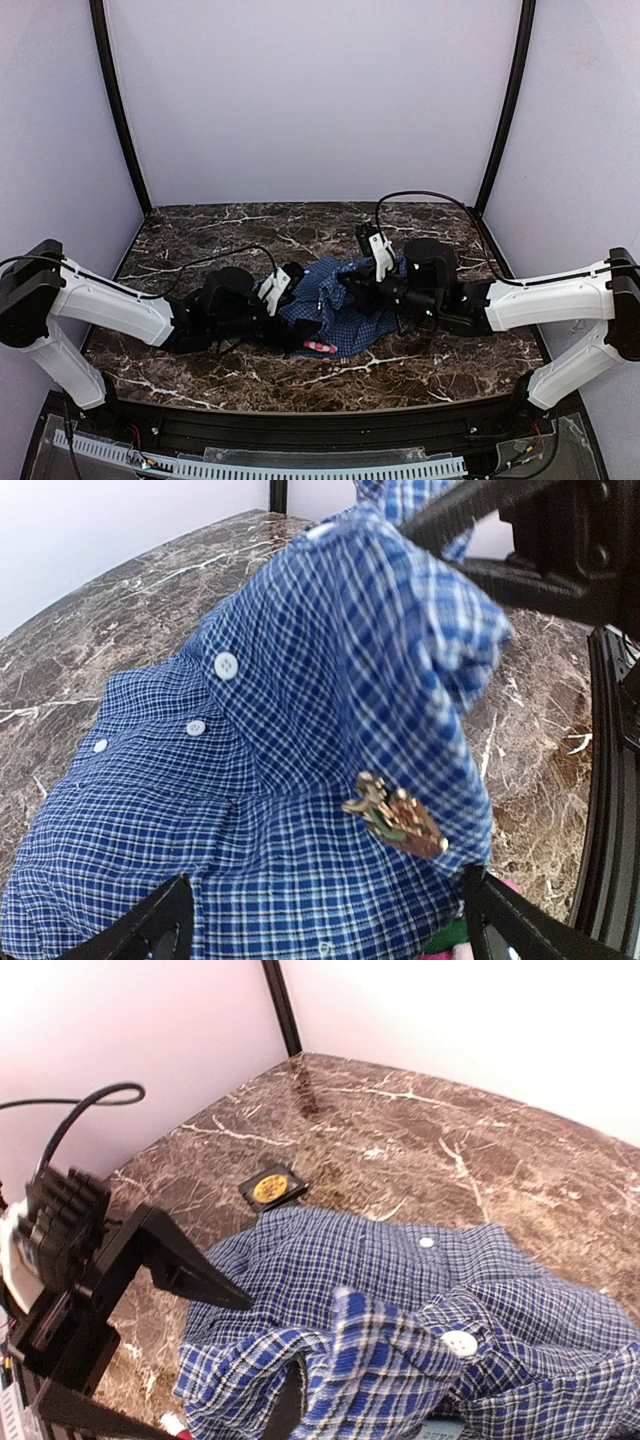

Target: Remove the brooch from the garment

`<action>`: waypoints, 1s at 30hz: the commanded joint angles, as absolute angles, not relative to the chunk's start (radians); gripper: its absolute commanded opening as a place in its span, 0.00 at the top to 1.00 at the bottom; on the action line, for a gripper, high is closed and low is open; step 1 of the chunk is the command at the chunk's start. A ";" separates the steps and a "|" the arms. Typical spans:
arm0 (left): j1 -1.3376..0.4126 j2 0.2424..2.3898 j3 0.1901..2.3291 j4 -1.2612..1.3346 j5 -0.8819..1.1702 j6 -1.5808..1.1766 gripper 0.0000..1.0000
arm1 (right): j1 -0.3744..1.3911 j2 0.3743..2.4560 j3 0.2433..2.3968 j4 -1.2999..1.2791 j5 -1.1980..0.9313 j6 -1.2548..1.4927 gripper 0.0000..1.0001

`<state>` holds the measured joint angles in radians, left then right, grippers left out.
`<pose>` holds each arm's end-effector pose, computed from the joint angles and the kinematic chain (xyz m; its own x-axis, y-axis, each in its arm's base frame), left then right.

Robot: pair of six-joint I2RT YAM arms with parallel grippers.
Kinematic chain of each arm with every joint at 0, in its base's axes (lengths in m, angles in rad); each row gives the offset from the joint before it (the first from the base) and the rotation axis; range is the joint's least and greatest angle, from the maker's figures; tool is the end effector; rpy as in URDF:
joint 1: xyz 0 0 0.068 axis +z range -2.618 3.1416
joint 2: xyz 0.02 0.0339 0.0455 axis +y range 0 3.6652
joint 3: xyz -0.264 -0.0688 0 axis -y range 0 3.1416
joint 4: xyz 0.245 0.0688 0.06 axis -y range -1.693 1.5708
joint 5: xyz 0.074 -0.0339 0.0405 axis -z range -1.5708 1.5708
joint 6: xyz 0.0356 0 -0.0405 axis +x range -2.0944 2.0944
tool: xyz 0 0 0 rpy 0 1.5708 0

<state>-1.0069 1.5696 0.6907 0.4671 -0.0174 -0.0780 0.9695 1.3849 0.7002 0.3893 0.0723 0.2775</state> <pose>0.1730 -0.2723 0.1833 -0.2785 0.2946 -0.9142 0.8173 0.5726 -0.0645 0.1739 0.2490 0.2326 -0.3730 -0.0607 -0.9258 -0.7083 0.6632 0.2419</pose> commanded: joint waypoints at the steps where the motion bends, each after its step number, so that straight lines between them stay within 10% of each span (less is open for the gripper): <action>1: -1.037 1.556 0.704 0.546 -0.102 -0.058 0.03 | 0.945 1.363 0.752 0.340 0.175 0.228 1.00; 16: -1.065 1.663 0.830 0.620 -0.054 -0.060 0.03 | 0.939 1.340 0.786 0.266 0.242 0.248 1.00; 30: -1.075 1.702 0.880 0.528 -0.074 -0.054 0.58 | 0.937 1.340 0.795 0.245 0.267 0.249 1.00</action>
